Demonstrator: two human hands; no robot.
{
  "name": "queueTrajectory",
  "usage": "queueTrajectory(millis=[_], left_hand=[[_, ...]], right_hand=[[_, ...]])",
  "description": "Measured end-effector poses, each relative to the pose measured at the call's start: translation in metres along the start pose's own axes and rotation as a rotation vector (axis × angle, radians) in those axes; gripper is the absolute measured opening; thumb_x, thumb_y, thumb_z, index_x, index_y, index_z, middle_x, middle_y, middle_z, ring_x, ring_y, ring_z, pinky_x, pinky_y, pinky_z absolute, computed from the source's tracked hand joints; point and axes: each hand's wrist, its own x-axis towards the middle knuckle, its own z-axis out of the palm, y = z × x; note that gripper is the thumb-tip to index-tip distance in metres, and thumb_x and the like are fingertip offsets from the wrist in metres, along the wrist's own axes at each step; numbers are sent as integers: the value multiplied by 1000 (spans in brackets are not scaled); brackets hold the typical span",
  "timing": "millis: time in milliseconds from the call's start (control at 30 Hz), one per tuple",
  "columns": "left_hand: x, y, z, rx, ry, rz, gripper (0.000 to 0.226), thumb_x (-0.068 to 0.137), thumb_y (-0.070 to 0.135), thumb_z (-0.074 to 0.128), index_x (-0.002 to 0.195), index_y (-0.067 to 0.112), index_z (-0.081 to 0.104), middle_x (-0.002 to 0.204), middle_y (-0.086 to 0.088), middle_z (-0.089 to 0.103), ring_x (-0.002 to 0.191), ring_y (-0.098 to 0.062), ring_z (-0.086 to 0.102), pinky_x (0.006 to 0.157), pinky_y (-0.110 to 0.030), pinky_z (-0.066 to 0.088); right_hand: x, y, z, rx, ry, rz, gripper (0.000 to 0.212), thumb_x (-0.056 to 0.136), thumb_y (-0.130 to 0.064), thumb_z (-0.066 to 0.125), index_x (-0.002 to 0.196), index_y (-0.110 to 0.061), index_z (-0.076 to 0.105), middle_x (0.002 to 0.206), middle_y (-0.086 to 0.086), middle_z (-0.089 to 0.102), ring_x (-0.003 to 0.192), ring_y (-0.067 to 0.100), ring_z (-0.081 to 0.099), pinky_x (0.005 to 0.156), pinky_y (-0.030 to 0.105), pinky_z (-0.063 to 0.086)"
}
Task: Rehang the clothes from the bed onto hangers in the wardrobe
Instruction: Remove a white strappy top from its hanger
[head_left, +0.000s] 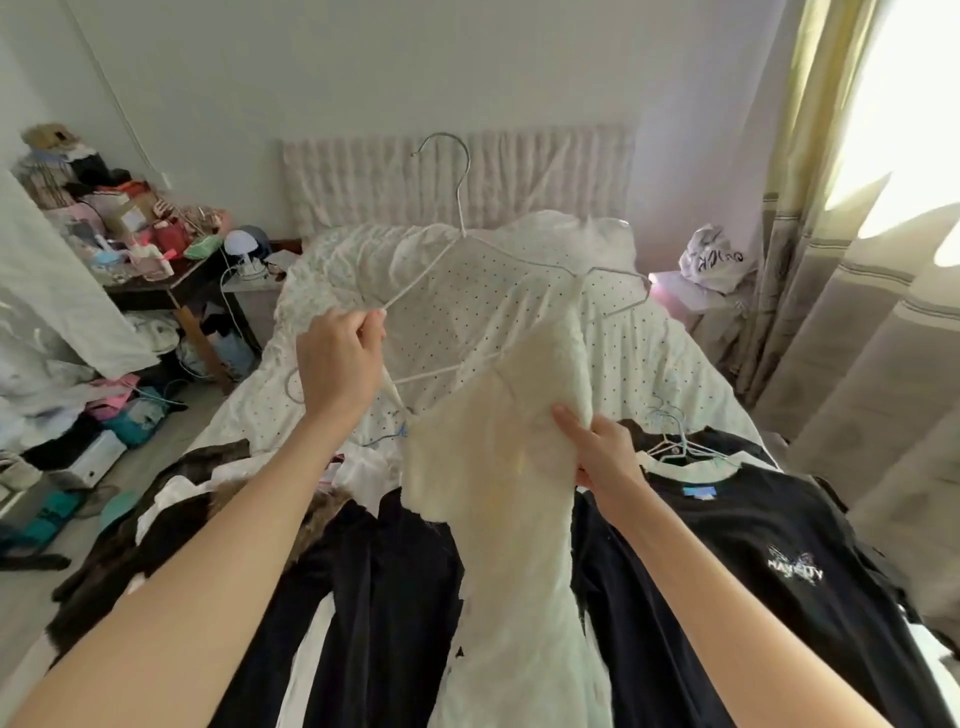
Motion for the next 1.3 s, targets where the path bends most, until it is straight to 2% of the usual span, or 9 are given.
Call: queueTrajectory(millis=[167,367,500,600,700,867,1000,1067,1300], left_hand=[[-7,-28,63,11,-155,-54,37,97,26,43,72,8,64,70,-4,54,69,-23,48,70,-38,38],[-41,-68,125,6,-371,-175,35,96,26,46,76,6,67,80,-12,63,76,-30,56,73,-43,45],[-74,-89,152,45,-538,-193,34,95,24,48,79,4,69,81,-10,61,81,-30,55,75,-40,41],[-93,-103,165,54,-708,-203,33,94,26,51,73,8,68,77,-4,59,78,-25,54,73,-36,39],[-107,-118,175,43,-817,-204,34,93,28,52,69,10,67,73,-4,61,72,-24,55,73,-38,43],[-124,-134,187,15,-834,-246,29,94,25,52,76,9,69,72,-6,59,72,-23,52,73,-42,44],[-152,-144,196,61,-911,-238,28,95,21,49,77,9,67,70,-1,56,74,-22,50,71,-38,39],[-164,-153,206,71,-886,-249,27,94,19,50,76,9,66,67,1,53,72,-22,48,67,-35,35],[-134,-182,282,70,-744,-231,19,94,18,51,89,10,67,82,-3,62,83,-22,51,75,-38,39]], right_hand=[[55,52,-3,-166,68,8,23,88,-30,62,100,-12,64,93,9,69,84,25,67,77,44,56],[83,122,-22,-418,70,134,13,87,-29,62,90,-16,61,88,2,66,81,19,63,79,47,53],[84,157,-34,-574,65,242,27,89,-32,60,111,-17,60,101,2,68,96,19,63,88,36,49],[87,160,-33,-845,220,-9,25,91,-23,57,112,-11,62,108,3,66,105,21,57,82,24,36],[102,161,-25,-1061,344,-283,31,84,-18,66,113,-8,61,109,9,63,104,29,54,86,36,37],[127,194,-27,-1303,109,-180,43,87,-28,63,126,-11,56,116,10,62,110,32,55,96,45,39],[129,223,-28,-1455,121,-201,10,77,-6,70,85,-8,64,71,8,58,67,31,57,69,41,45],[137,232,-26,-1483,143,-212,19,70,4,71,73,-11,60,62,3,50,58,26,48,60,34,37],[225,245,-13,-1398,162,-234,8,84,2,57,84,-6,59,75,10,57,70,30,48,69,38,35]])
